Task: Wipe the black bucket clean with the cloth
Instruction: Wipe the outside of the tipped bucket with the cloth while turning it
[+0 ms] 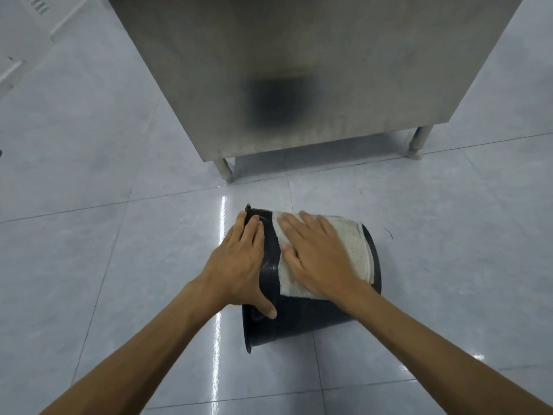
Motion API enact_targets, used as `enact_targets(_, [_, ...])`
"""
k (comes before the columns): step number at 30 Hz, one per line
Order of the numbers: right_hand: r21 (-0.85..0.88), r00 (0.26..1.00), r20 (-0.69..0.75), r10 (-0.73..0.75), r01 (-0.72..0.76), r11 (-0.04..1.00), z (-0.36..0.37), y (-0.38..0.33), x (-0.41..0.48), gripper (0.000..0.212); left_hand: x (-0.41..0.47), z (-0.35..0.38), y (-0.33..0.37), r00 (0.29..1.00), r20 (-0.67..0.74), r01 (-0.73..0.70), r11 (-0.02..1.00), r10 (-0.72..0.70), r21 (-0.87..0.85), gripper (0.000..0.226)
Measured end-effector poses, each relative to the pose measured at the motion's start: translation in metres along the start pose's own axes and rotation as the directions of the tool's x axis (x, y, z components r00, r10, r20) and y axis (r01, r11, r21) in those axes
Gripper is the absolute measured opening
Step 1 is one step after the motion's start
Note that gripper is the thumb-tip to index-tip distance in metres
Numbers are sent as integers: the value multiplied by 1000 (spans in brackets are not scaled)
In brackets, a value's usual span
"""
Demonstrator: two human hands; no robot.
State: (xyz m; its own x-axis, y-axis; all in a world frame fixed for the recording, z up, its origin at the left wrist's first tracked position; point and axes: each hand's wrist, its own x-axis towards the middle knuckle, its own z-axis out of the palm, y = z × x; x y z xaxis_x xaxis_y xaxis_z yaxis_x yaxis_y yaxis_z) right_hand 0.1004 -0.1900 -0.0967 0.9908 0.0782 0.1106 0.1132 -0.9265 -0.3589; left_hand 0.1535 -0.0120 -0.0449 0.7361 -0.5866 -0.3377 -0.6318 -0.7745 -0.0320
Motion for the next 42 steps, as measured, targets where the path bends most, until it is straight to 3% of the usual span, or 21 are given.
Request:
enact_targets(7, [-53,989,-63,-137,134,990,7,12,-58,56,3,-8,-2,1000,4,-20,1000,20,-3,162])
enact_targets(11, [-34,977,9,215,-215,976,-8,40,-27,53,-2,-4,3,999,-17,-34,998,35,46,159])
enact_targets(13, [39,948,109,299,-305,952,-14,42,12,46,-5,-2,4,1000,-3,-21,999,22,40,158])
enact_targets(17, [110,977,131,170,-185,977,-11,18,42,42,-3,-5,5,1000,19,13,1000,-13,11,162])
enact_targets(20, [107,996,78,33,-42,993,-7,-3,-2,56,-2,-5,3,999,19,30,999,-29,-13,165])
enact_targets(23, [121,998,-10,-56,57,991,-3,-7,-43,55,-4,1,0,1000,10,1,1000,-1,-23,164])
enact_targets(29, [73,982,59,180,-184,980,-13,2,16,53,-8,-6,9,1000,7,0,999,0,36,161])
enact_targets(32, [86,990,77,121,-127,988,-6,-14,27,51,-9,-6,8,1000,9,11,999,-11,38,163])
enact_targets(37, [79,1000,-10,2,-1,997,0,-24,-36,57,-17,1,13,1000,7,15,999,-16,52,162])
enact_targets(42, [14,987,53,150,-151,988,-7,-23,31,50,-11,-7,16,998,43,51,992,-56,116,162])
